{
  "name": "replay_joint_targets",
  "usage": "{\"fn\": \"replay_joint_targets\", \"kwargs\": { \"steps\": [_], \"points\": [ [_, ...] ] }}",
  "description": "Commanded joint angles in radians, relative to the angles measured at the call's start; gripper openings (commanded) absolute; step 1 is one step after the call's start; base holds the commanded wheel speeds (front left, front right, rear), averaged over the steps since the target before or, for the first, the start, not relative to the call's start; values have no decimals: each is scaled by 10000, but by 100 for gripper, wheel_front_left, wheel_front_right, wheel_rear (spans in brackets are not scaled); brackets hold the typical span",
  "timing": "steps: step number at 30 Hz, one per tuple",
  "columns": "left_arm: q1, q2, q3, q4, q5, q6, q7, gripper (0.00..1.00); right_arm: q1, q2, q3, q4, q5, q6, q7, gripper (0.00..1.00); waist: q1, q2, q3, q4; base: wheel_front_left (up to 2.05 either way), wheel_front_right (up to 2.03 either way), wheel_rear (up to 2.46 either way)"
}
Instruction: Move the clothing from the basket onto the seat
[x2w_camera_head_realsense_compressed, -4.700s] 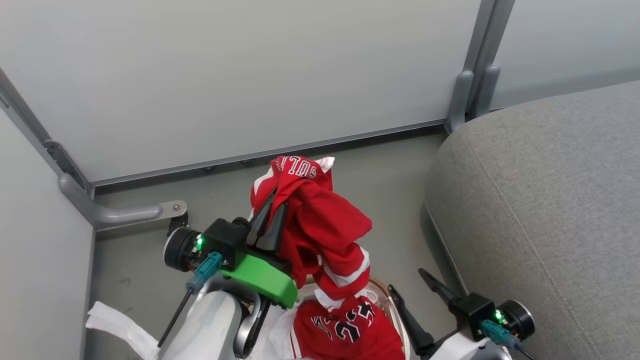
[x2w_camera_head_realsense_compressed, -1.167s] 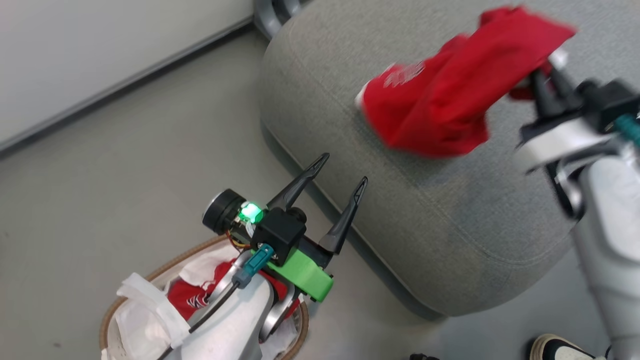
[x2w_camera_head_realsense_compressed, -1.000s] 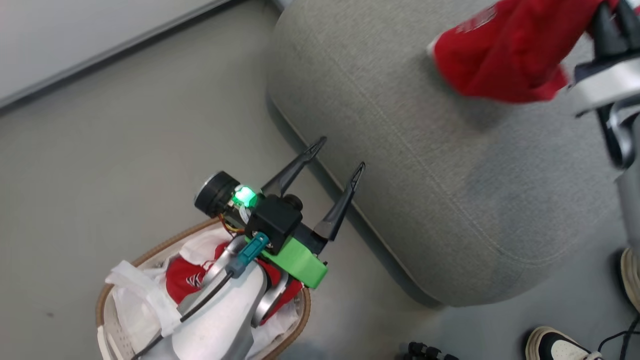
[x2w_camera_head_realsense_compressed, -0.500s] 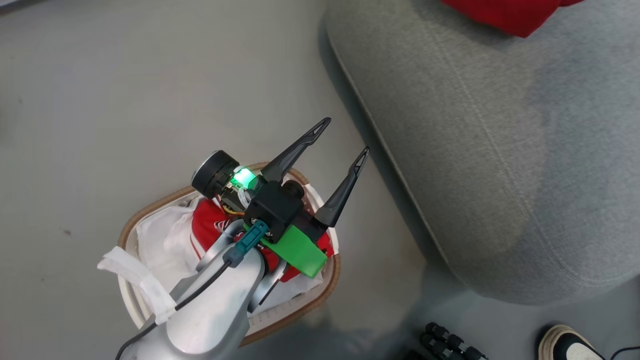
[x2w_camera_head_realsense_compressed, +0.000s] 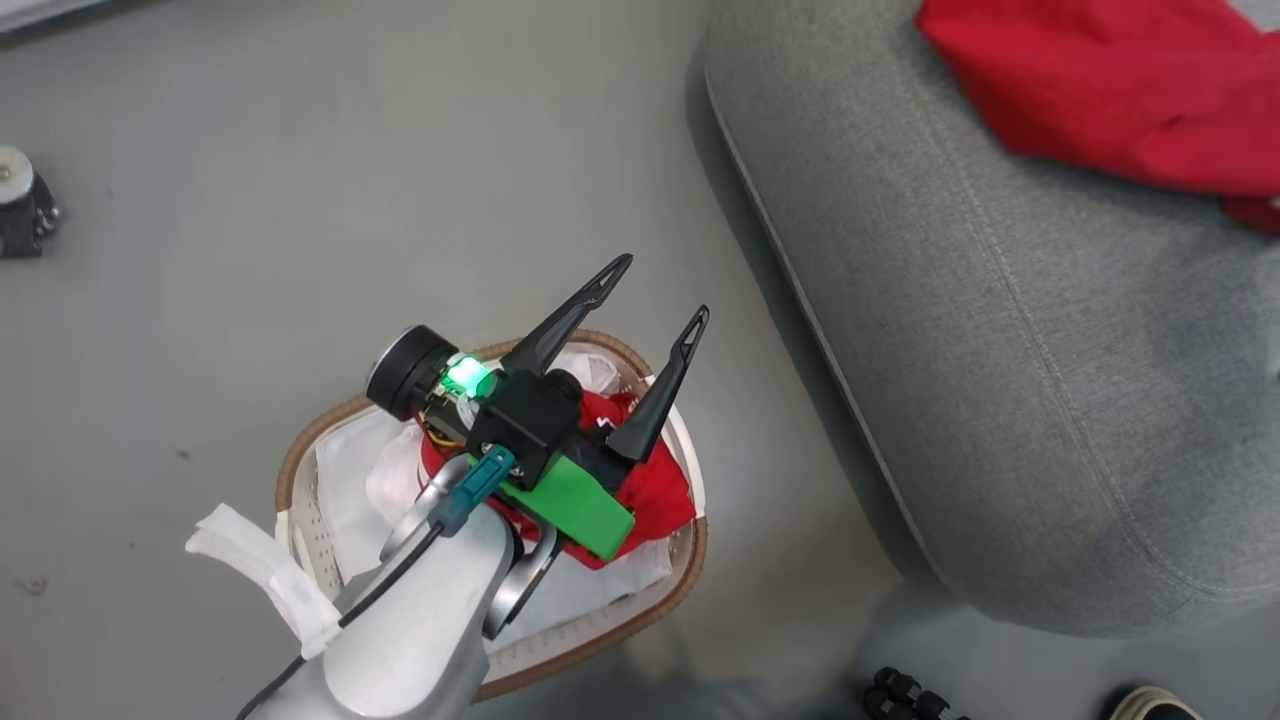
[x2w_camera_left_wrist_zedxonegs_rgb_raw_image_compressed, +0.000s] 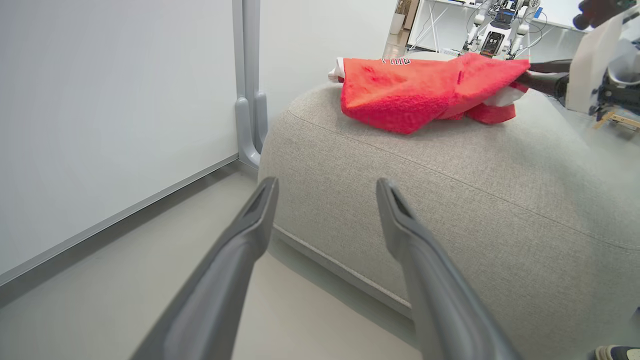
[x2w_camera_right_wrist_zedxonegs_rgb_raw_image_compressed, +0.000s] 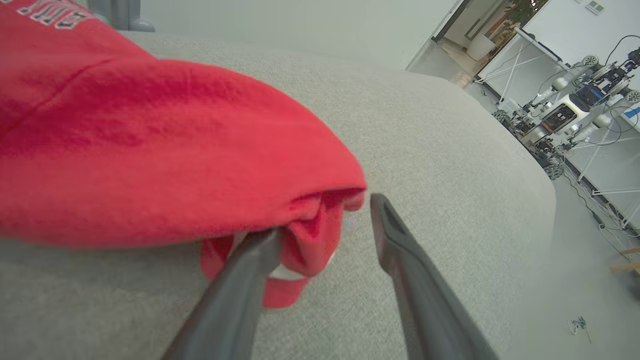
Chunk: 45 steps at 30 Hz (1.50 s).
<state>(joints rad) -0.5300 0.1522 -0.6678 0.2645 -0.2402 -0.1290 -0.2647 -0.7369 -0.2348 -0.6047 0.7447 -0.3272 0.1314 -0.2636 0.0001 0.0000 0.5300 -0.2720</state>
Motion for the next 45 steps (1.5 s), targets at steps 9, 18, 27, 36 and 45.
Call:
{"fn": "replay_joint_targets", "kwargs": {
  "steps": [9, 18, 27, 36, 45],
  "points": [
    [980, -384, 868, 294, -26, -31, 6, 100, 2606, 1068, -261, -1251, 777, -14, -15, 100, -1, 0, -1766, 217, 0, 0, 0],
    [2029, -651, 2075, 389, 213, -27, 8, 100, 3802, 1761, 1679, -2736, 2121, -14, -14, 100, -1, 0, -2839, 1039, 0, 0, 0],
    [2971, -846, 3560, 688, 474, 92, 6, 100, 4307, 1806, 4244, -3367, 3924, -14, -14, 100, -1, 0, -3571, 2130, 0, 0, 0],
    [3809, -923, 5228, 906, 725, 238, 6, 100, 4905, 1814, 5328, -3779, 4456, -14, -14, 100, -1, 0, -4170, 2886, 0, 0, 0],
    [4668, -981, 6133, 1151, 993, 147, 6, 100, 5618, 1810, 5793, -3642, 4598, -14, -16, 100, -1, 0, -4748, 3104, 0, 0, 0]
  ]
}}
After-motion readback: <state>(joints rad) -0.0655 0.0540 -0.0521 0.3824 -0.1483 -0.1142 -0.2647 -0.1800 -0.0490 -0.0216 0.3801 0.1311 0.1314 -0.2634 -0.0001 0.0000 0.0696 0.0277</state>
